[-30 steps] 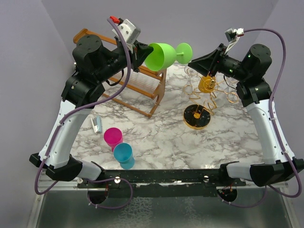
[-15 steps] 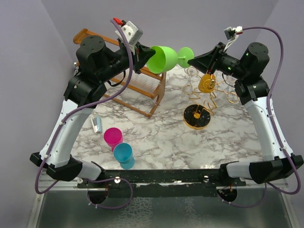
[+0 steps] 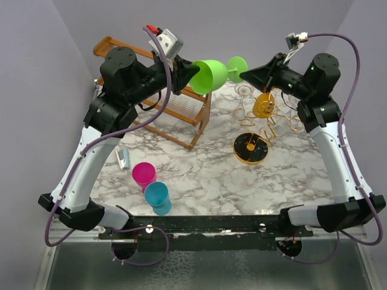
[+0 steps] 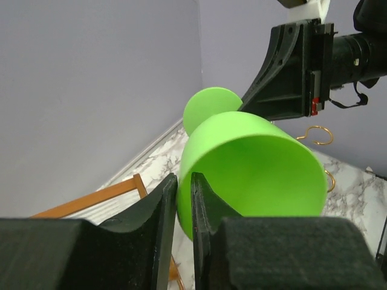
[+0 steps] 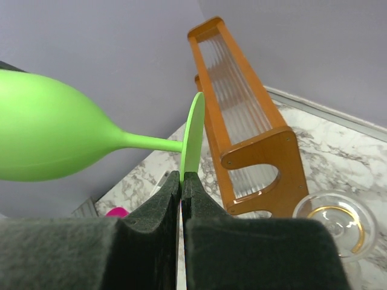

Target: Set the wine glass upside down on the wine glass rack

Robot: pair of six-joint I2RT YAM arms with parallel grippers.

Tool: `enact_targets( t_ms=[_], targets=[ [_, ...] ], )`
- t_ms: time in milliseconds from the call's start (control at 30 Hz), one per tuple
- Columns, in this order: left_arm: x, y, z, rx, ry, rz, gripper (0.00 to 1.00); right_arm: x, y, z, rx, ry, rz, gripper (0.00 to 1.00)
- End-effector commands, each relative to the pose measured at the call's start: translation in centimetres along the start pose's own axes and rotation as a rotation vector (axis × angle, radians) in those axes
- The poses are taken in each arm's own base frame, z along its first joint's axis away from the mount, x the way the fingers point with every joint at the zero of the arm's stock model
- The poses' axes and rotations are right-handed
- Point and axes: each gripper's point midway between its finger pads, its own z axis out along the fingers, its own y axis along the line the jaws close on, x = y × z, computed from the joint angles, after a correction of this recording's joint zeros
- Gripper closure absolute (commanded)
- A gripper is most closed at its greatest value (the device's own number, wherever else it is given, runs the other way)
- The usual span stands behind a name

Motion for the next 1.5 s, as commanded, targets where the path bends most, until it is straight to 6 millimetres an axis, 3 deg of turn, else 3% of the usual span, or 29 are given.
enact_targets(
  t_ms=[0, 67, 233, 433, 633, 933, 1200, 1467],
  targets=[
    [-1.3, -1.3, -1.6, 0.044, -0.039, 0.009, 0.74, -3.2, -0.4, -0.9, 0.095, -0.097, -0.107, 0.99],
    [-0.9, -1.4, -2.2, 0.041, -0.028, 0.015, 0.60, -3.5, -0.8, -1.2, 0.120, -0.110, -0.126, 0.99],
    [0.0, -0.4, -4.2, -0.029, 0.010, 0.075, 0.37, -4.2, -2.0, -2.0, 0.178, -0.126, -0.201, 0.99],
    [0.1, 2.6, -7.0, -0.212, 0.048, 0.178, 0.21, -4.4, -1.9, -2.8, 0.178, -0.083, -0.405, 0.99],
    [-0.2, 5.1, -9.1, -0.374, 0.070, 0.229, 0.06, -2.9, -0.3, -5.1, 0.113, 0.021, -0.753, 0.99],
    [1.7, 5.7, -8.9, -0.389, 0.110, 0.241, 0.01, 2.0, 3.0, -9.6, -0.081, 0.242, -1.096, 0.99],
    [2.2, 5.6, -8.6, -0.375, 0.119, 0.249, 0.01, 5.0, 4.4, -13.5, -0.098, 0.352, -1.178, 0.99],
    [2.8, 5.7, -8.4, -0.368, 0.132, 0.252, 0.01, 6.3, 5.8, -17.6, -0.014, 0.385, -1.244, 0.99]
  ],
)
